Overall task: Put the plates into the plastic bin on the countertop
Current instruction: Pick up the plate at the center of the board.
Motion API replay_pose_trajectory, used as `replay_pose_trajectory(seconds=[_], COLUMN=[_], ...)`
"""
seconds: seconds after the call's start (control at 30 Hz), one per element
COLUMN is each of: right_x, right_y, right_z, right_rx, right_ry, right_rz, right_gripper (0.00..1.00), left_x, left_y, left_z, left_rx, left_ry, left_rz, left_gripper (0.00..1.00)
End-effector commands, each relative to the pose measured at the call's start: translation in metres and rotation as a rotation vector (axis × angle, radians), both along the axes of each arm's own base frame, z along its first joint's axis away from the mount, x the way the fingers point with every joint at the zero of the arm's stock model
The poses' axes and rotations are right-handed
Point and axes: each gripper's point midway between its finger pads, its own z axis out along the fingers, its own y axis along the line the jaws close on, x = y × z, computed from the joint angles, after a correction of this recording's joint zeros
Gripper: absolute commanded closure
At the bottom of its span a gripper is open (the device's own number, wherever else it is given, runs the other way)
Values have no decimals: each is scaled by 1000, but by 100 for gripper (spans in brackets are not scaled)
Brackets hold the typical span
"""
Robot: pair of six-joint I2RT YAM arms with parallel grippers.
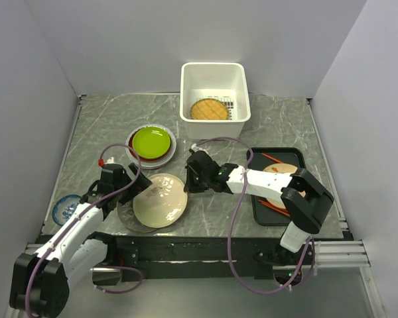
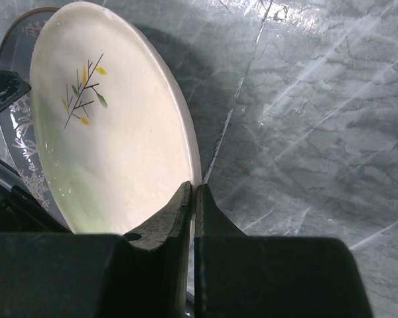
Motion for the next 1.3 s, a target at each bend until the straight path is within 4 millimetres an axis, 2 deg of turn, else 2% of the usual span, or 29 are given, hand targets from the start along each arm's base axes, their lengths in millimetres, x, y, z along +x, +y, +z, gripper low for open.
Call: replay_pose_trajectory(seconds=[0.0,0.33,0.4,0.47,0.5,0.63,0.93,0.97,1.03,1.13,1.17,1.2,1.27], right_x=[11,4,4,3,2,-2,-10,-17,-16,-19,-22,-21,-25], right_y=[5,11,10,9,8,5,-5,-9,-3,-5,-11,-5,-4], right_z=[32,21,20,21,20,18,-2,-10,-4,-7,-15,-7,-6], right_rx=[78,100,104,114,125,158,213,221,299,386,398,462,518], right_ry=[-73,-33,-22,-16,-17,0,64,94,101,134,153,147,164], right_rz=[-13,9,3,-6,-8,-20,-53,-46,-44,-50,-59,-33,-28], right_gripper=[98,89,83,70,61,45,41,41,38,37,36,36,36], left_x=[-1,-15,-17,-17,-17,-16,-15,-16,-16,-17,-16,-16,-16], left_y=[11,2,3,1,2,2,0,0,-1,-2,-3,-3,-3], left_z=[2,-26,-30,-30,-30,-29,-30,-30,-31,-31,-30,-29,-29], left_rx=[37,23,23,20,21,23,19,19,19,16,15,16,16], left_ry=[-6,58,69,69,70,65,65,68,65,66,63,63,60], left_rz=[87,65,68,62,67,65,54,52,42,39,38,35,36], left_gripper=[1,1,1,1,1,1,1,1,1,1,1,1,1])
